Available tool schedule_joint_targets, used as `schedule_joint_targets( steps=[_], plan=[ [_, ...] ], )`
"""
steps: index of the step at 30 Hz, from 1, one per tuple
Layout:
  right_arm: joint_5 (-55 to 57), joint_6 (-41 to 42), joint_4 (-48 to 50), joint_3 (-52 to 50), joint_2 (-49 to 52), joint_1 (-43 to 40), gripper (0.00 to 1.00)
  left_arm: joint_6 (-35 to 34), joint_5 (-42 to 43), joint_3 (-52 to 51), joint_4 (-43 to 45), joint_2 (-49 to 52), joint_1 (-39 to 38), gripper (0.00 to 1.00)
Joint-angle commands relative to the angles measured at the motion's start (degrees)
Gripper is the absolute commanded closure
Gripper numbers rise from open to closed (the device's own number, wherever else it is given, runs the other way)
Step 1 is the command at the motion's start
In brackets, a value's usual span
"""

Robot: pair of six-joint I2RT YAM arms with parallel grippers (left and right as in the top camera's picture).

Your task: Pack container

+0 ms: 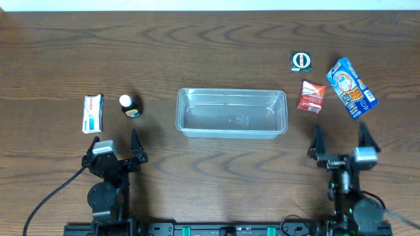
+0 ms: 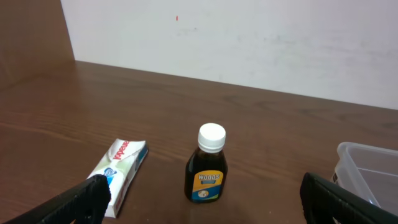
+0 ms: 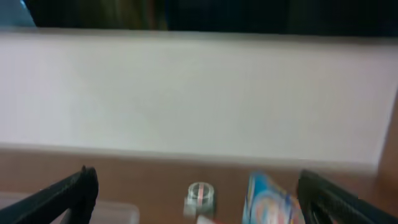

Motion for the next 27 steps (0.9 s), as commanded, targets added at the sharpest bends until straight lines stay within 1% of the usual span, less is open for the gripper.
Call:
schedule_joint_targets(
  steps=[1, 3, 6, 9, 12, 16, 18, 20, 23, 27],
  plan=[
    [-0.5, -2.6, 3.6, 1.5, 2.3, 0.7, 0.01, 0.8, -1.1, -1.1, -2.3, -0.3, 0.0, 0.02],
    [-0.6, -3.4, 3.0, 4.8, 6.1, 0.7, 0.01, 0.8, -1.1, -1.1, -2.3, -0.3, 0.0, 0.02],
    [-3.0, -8.4, -0.3, 13.7, 16.4, 0.7, 0.01, 0.8, -1.1, -1.1, -2.3, -0.3, 0.0, 0.02],
    [-5.7, -11.4, -4.2, 25.8, 29.0, 0.7, 0.01, 0.8, -1.1, -1.1, -2.3, -0.3, 0.0, 0.02],
    [-8.2, -12.0, -10.1, 39.3, 41.8, 0.7, 0.01, 0.8, -1.1, -1.1, -2.3, -0.3, 0.0, 0.02],
    [-9.0, -12.3, -25.0, 58.6, 57.7, 0.5, 0.01, 0.8, -1.1, -1.1, -2.3, -0.3, 0.0, 0.02],
    [-9.0, -15.3, -34.4, 67.5, 65.2, -0.3, 0.01, 0.8, -1.1, -1.1, -2.3, -0.3, 0.0, 0.02],
    [-8.8, -20.4, -43.1, 74.8, 72.1, -1.3, 0.01, 0.8, -1.1, -1.1, -2.3, -0.3, 0.0, 0.02],
    [-8.9, -27.3, -52.5, 81.9, 80.3, -2.7, 0.01, 0.8, -1.1, -1.1, -2.3, -0.3, 0.0, 0.02],
    [-8.8, -27.3, -55.9, 82.9, 86.1, -2.9, 0.01, 0.8, -1.1, -1.1, -2.3, -0.3, 0.0, 0.02]
  ],
)
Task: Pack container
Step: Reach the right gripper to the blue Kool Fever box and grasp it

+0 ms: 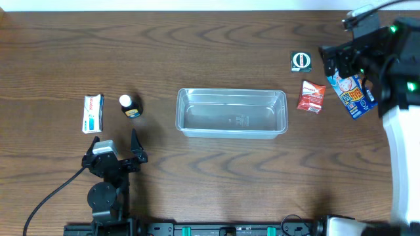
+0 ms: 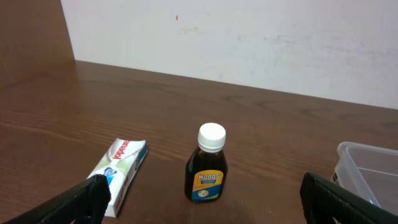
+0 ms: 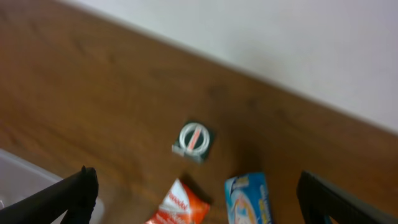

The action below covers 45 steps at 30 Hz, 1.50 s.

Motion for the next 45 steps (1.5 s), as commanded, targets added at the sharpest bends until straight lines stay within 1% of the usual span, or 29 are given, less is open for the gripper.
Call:
schedule_joint_targets(
  steps=[1, 5, 9, 14, 16, 18, 23, 27, 29, 32, 33, 37, 40, 44, 45],
  plan=[
    [-0.4, -3.9, -1.8, 1.5, 3.6, -0.5, 0.01, 0.8, -1.1, -1.1, -2.1, -0.3, 0.0, 0.02],
    [-0.4, -3.7, -2.4, 1.5, 6.2, -1.6, 0.01, 0.8, -1.1, -1.1, -2.1, -0.3, 0.0, 0.02],
    [-0.6, -2.6, -2.6, 1.5, 7.0, -4.7, 0.01, 0.8, -1.1, -1.1, -2.1, -0.3, 0.0, 0.02],
    [-1.6, -2.2, -2.7, 1.4, 9.2, -10.7, 0.01, 0.8, -1.1, -1.1, -2.1, -0.3, 0.0, 0.02],
    [-2.0, -0.5, -3.2, 1.4, 10.3, -12.7, 0.01, 0.8, -1.1, -1.1, -2.1, -0.3, 0.0, 0.02],
    [-2.0, 1.1, -3.4, 1.4, 11.6, -14.2, 0.01, 0.8, -1.1, -1.1, -2.1, -0.3, 0.0, 0.02],
    [-2.9, 1.3, -3.1, 1.4, 16.1, -16.4, 0.01, 0.8, -1.1, -1.1, -2.1, -0.3, 0.0, 0.02],
    [-1.8, 1.3, -3.1, 1.4, 21.2, -16.5, 0.13, 0.8, -1.1, -1.1, -2.1, -0.3, 0.0, 0.02],
    [-1.0, 1.3, -3.5, 1.4, 23.8, -16.5, 0.17, 0.8, -1.1, -1.1, -2.1, -0.3, 0.0, 0.02],
    [-1.0, 1.3, -3.9, 1.4, 26.4, -16.7, 0.26, 0.8, -1.1, -1.1, -2.1, -0.3, 0.0, 0.02],
    [-1.0, 1.3, -4.0, 1.4, 26.9, -16.8, 0.30, 0.8, -1.1, -1.1, -2.1, -0.3, 0.0, 0.02],
    [-0.2, 1.3, -3.6, 1.4, 27.3, -16.8, 0.41, 0.8, -1.1, -1.1, -2.1, -0.3, 0.0, 0.02],
    [1.6, 1.3, -3.4, 1.4, 27.3, -16.8, 0.52, 0.8, -1.1, -1.1, -2.1, -0.3, 0.0, 0.02],
    [2.0, 1.3, -3.3, 1.5, 27.3, -16.8, 0.58, 0.8, -1.1, -1.1, -2.1, -0.3, 0.0, 0.02],
    [2.0, 1.3, -3.2, 1.6, 27.3, -16.8, 0.62, 0.8, -1.1, -1.1, -2.1, -0.3, 0.0, 0.02]
  ],
)
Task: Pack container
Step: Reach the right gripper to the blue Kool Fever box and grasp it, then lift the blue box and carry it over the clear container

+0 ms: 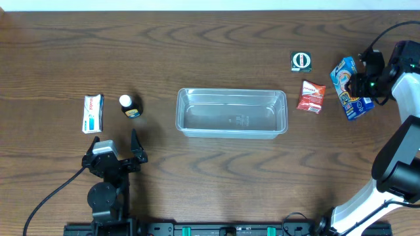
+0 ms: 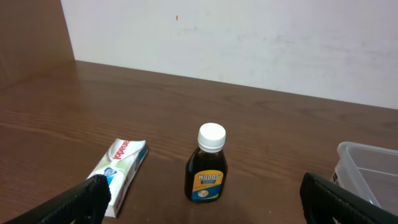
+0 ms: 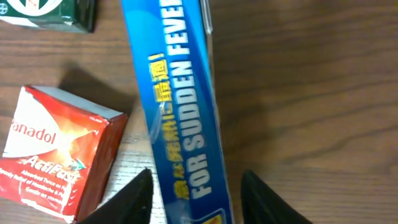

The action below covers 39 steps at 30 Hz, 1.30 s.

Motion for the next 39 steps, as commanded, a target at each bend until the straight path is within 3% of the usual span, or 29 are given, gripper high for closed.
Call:
schedule_joint_targets(
  steps=[1, 3, 5, 11, 19, 23, 27, 34, 39],
  plan=[
    [0.7, 0.1, 0.0, 1.0, -0.3, -0.8, 0.65, 0.8, -1.1, -1.1, -2.1, -0.3, 0.0, 0.02],
    [0.7, 0.1, -0.1, 1.2, -0.4, -0.8, 0.76, 0.8, -1.1, -1.1, -2.1, -0.3, 0.0, 0.02],
    [0.7, 0.3, 0.0, 1.2, -1.0, -0.8, 0.97, 0.8, -1.1, -1.1, -2.1, -0.3, 0.0, 0.02],
    [0.8, 2.7, 0.2, 2.4, -4.6, -0.8, 0.99, 0.8, -1.1, -1.1, -2.1, -0.3, 0.0, 0.02],
    [-3.9, 4.5, 0.2, 7.7, -17.3, 1.5, 0.99, 0.8, -1.1, -1.1, -2.1, -0.3, 0.0, 0.02],
    [-12.5, -5.6, -1.3, 10.0, -25.3, 6.9, 0.99, 0.8, -1.1, -1.1, -2.1, -0.3, 0.0, 0.02],
    [-12.8, -16.7, -4.4, 10.0, -31.7, 17.1, 0.99, 0.8, -1.1, -1.1, -2.1, -0.3, 0.0, 0.02],
    [-12.2, -41.2, -17.2, 9.6, -31.8, 33.4, 0.99, 0.8, -1.1, -1.1, -2.1, -0.3, 0.0, 0.02],
    [-6.3, -43.5, -21.4, 9.5, -27.1, 39.4, 0.99, 0.8, -1.1, -1.1, -2.1, -0.3, 0.0, 0.02]
  ],
)
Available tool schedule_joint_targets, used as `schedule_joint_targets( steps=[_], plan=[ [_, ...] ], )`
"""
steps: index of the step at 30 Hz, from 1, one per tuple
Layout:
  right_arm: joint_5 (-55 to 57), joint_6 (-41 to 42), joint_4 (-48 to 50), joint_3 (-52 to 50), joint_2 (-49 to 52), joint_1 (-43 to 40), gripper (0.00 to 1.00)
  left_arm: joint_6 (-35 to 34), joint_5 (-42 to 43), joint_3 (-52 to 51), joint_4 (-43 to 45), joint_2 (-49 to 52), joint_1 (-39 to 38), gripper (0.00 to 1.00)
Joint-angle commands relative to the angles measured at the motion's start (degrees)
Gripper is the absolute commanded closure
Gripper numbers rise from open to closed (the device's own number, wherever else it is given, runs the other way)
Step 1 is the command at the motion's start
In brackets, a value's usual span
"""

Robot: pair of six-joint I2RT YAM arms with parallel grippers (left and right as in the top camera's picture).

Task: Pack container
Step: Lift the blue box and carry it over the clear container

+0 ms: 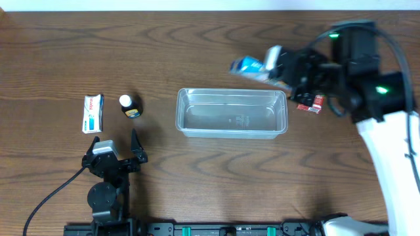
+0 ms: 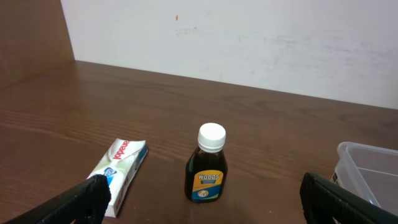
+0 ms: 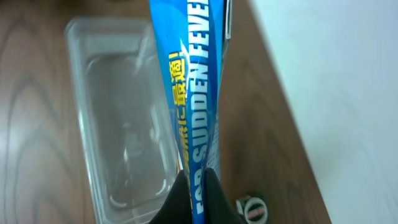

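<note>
The clear plastic container (image 1: pixel 231 113) stands mid-table. My right gripper (image 1: pixel 282 69) is shut on the blue fever-patch box (image 1: pixel 252 67), holding it in the air over the container's far right corner. In the right wrist view the box (image 3: pixel 189 93) stands edge-on between the fingers, and the container (image 3: pixel 81 93) lies below it. A red Panadol packet (image 1: pixel 314 101) peeks out under the right arm. A brown bottle (image 1: pixel 130 105) and a toothpaste box (image 1: pixel 93 113) lie at the left. My left gripper (image 1: pixel 117 152) rests open near the front edge, behind the bottle (image 2: pixel 208 165).
A small green box with a round emblem (image 3: pixel 252 208) lies on the wood beyond the container, hidden by the right arm in the overhead view. The toothpaste box (image 2: pixel 121 165) lies left of the bottle. A white wall rises behind the table's far edge.
My right gripper stood at the far right with its fingers either side of the blue box on the table. Now it is shut on the box, held up over the container's far right corner.
Both arms rested at the front edge with the blue box lying at the far right. The right arm then stood above that box, then down at it with fingers astride. Now it holds the box over the container. The left arm stayed put.
</note>
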Motion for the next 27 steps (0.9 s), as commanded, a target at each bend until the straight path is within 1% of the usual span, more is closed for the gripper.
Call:
schedule_joint_targets(
  steps=[1, 10, 12, 20, 27],
  plan=[
    [3.6, -6.6, -1.0, -0.3, 3.3, 2.9, 0.99, 0.8, -1.1, -1.1, -2.1, -0.3, 0.0, 0.02],
    [8.2, -6.3, -3.6, -0.3, 12.7, 7.6, 0.99, 0.8, -1.1, -1.1, -2.1, -0.3, 0.0, 0.02],
    [8.3, -4.2, -3.2, -0.3, 14.3, 8.5, 0.99, 0.8, -1.1, -1.1, -2.1, -0.3, 0.0, 0.02],
    [9.6, -0.1, 0.2, -0.8, 17.0, 10.4, 0.99, 0.8, -1.1, -1.1, -2.1, -0.3, 0.0, 0.02],
    [17.0, 3.7, 4.5, -4.4, 17.0, 13.4, 0.99, 0.8, -1.1, -1.1, -2.1, -0.3, 0.0, 0.02]
  ],
)
